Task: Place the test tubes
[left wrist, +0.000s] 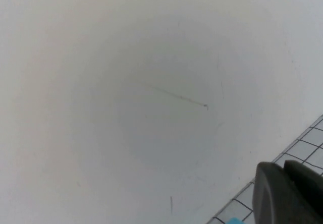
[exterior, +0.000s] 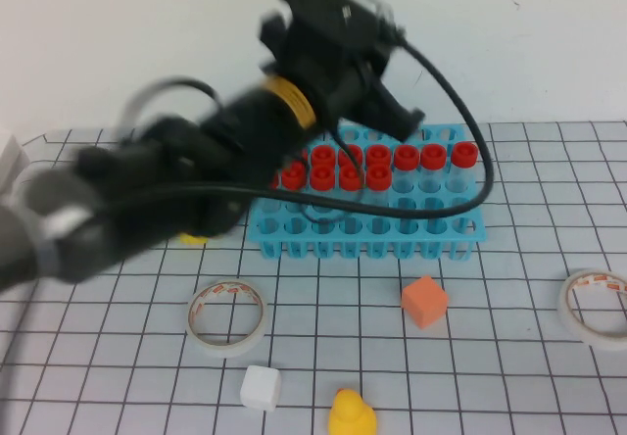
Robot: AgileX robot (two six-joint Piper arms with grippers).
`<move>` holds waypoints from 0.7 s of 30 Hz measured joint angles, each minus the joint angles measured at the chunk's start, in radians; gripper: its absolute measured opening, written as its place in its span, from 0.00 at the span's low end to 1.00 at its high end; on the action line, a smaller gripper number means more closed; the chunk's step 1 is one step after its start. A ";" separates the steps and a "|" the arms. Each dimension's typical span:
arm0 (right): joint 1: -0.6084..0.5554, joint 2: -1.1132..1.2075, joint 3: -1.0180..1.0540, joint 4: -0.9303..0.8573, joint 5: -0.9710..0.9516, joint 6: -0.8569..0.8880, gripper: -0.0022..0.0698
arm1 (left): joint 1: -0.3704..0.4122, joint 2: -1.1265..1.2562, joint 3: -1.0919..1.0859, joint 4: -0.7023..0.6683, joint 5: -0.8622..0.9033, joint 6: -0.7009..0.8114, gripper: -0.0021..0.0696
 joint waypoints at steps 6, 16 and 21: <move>0.000 0.000 0.000 0.000 0.000 0.000 0.03 | 0.032 -0.225 0.029 0.151 0.162 -0.086 0.03; 0.000 0.000 0.000 0.000 0.000 0.000 0.03 | 0.220 -0.654 0.380 0.161 0.161 -0.102 0.03; 0.000 0.000 0.000 0.000 0.000 0.000 0.03 | 0.302 -0.841 0.635 0.111 0.161 -0.132 0.03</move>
